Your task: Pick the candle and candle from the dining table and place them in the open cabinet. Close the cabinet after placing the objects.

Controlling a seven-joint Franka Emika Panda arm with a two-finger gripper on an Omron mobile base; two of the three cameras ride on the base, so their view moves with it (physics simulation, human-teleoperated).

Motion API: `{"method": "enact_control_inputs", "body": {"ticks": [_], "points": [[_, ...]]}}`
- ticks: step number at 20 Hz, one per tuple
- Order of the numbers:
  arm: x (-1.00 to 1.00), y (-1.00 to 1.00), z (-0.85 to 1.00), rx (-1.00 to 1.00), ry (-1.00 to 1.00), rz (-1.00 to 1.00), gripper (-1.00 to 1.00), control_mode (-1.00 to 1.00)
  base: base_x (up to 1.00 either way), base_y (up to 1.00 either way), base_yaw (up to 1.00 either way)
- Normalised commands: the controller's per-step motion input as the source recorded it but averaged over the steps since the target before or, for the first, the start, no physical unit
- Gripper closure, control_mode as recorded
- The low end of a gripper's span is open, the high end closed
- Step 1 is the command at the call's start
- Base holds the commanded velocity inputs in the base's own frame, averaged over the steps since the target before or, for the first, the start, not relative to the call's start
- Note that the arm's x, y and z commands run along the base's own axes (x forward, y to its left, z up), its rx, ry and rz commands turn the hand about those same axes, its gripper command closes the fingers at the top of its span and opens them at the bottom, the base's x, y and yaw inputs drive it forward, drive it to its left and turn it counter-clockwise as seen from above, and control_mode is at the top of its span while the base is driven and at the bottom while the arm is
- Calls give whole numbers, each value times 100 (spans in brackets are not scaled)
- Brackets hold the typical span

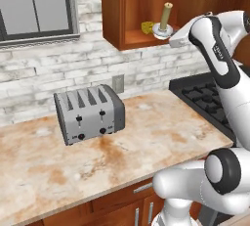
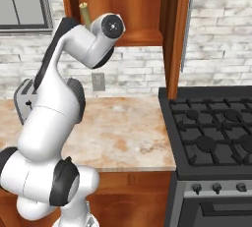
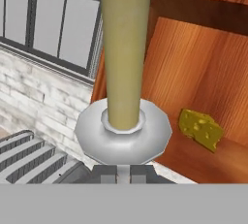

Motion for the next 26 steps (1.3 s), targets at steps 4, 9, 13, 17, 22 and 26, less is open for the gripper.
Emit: {"method": "enact_control_inputs", "body": {"ticks": [4, 9, 13, 17, 22, 26], "points": [[16, 12, 0, 1, 4, 2, 100, -100, 0, 0, 0], [27, 5, 0, 0, 8, 3, 100, -100, 0, 0, 0], [19, 2, 0, 1, 5, 2, 100, -100, 0, 0, 0], [18, 1, 0, 3, 1, 3, 100, -100, 0, 0, 0], [26, 1, 0, 6, 0, 4, 100, -100, 0, 0, 0], [28, 6, -2, 1, 2, 1, 100, -100, 0, 0, 0]]}}
